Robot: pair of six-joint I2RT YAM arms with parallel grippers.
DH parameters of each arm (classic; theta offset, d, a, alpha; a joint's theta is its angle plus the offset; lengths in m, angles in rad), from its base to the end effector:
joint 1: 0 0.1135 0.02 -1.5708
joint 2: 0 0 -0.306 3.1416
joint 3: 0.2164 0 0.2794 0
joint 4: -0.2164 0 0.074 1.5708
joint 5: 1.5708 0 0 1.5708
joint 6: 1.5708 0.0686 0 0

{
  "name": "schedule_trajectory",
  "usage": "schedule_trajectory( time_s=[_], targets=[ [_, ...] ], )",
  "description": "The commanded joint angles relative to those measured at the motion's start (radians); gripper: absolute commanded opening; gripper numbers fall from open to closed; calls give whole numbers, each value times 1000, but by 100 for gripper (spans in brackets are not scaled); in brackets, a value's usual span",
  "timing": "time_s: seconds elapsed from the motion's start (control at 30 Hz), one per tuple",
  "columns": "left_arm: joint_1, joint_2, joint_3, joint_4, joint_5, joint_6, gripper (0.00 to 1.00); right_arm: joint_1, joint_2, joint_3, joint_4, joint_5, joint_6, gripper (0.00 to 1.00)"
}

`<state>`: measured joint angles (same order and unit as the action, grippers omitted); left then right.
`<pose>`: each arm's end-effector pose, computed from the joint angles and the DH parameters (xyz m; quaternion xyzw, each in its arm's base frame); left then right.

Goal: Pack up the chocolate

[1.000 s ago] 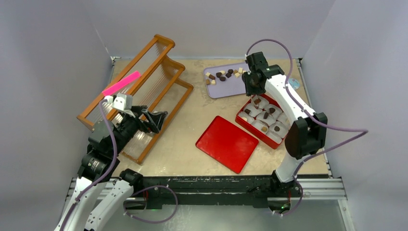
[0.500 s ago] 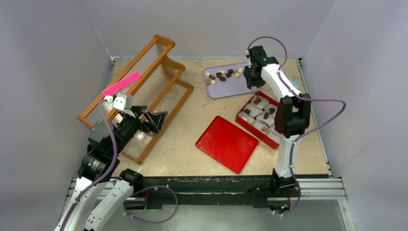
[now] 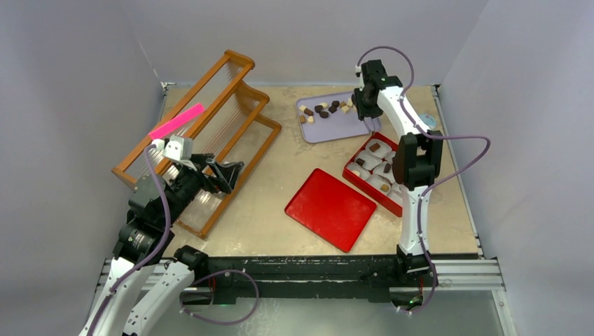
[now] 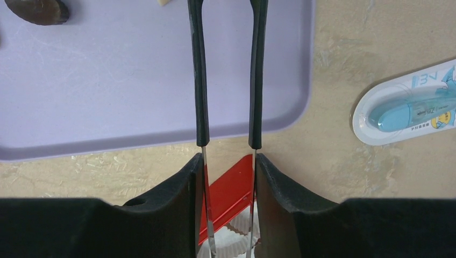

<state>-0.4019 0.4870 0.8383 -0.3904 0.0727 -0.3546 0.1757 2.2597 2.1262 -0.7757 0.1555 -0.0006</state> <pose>0.1154 -0.0544 0.4014 0.0422 0.7195 -0.2801 0.6341 0.5730 0.0909 0.2610 -0.0579 0.9415 -0.0449 0.3290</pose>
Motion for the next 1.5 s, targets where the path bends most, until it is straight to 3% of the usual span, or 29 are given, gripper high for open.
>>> schedule_trajectory(
  time_s=[0.0,0.43,1.3,1.47],
  targets=[
    [-6,2,2,3,-14,18,98,-2,9,49,-24,-21,-24,39],
    [-6,1,1,2,-17,19,97,-5,93,152,-85,-12,-34,38],
    [-6,2,1,2,-21,19,98,-14,137,143,-131,-10,-19,37],
    [-6,1,1,2,-22,19,98,-15,136,155,-137,-5,-26,33]
  ],
)
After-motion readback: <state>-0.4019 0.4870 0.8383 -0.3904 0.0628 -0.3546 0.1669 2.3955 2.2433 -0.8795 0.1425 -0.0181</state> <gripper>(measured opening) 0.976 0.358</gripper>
